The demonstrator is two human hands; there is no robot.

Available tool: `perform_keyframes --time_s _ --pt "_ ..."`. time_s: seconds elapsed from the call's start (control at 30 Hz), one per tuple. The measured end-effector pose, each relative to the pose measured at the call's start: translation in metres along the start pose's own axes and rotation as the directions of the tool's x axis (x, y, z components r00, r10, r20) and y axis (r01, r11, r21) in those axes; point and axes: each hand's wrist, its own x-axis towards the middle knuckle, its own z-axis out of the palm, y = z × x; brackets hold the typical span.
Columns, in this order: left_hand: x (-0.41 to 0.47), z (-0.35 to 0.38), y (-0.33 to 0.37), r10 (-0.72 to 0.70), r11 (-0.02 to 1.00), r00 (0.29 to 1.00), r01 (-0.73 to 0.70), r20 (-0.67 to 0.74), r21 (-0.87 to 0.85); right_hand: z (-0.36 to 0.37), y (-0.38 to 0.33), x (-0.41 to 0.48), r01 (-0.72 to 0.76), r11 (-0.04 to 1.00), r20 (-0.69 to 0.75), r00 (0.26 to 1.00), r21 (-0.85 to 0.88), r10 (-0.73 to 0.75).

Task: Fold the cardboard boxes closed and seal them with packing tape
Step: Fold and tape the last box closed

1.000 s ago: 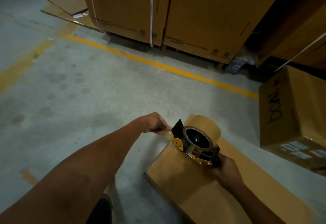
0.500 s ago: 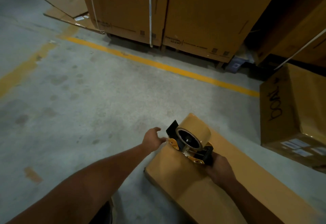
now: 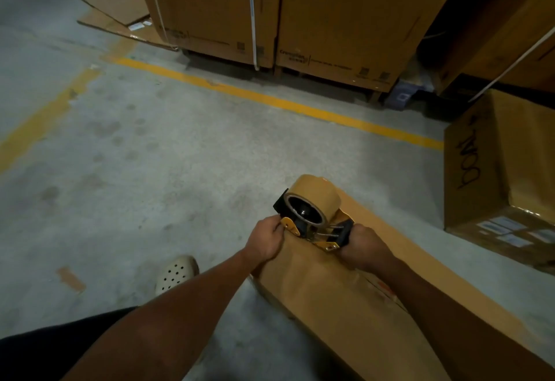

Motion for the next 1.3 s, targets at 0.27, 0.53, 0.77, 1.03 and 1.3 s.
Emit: perform_keyframes --time_s 0.27,0.53,0.77,1.03,1.3 --pt "0.004 -0.002 -0.016 0.261 0.937 0.962 -0.273 0.083 0.217 -0.013 0.04 -0.03 -0.132 0.977 0.033 0.99 -0.166 0.139" --pt "0.009 0.005 -0.013 0.414 0.322 0.767 -0.627 0.49 0.709 -0.008 0.057 -0.045 -0.161 0.977 0.007 0.986 -0.139 0.164" --pt "0.013 -0.004 -0.004 0.404 0.204 0.639 -0.761 0.655 0.616 -0.002 0.059 -0.046 -0.149 0.985 -0.044 0.988 -0.092 0.145" --pt "0.012 -0.005 -0.001 0.402 0.19 0.648 -0.751 0.647 0.633 0.002 0.068 -0.061 -0.16 0.982 -0.056 0.986 -0.101 0.155" --pt "-0.005 0.011 0.006 0.353 0.216 0.728 -0.674 0.588 0.706 0.002 0.124 -0.116 -0.365 0.924 -0.04 0.931 -0.11 0.363"
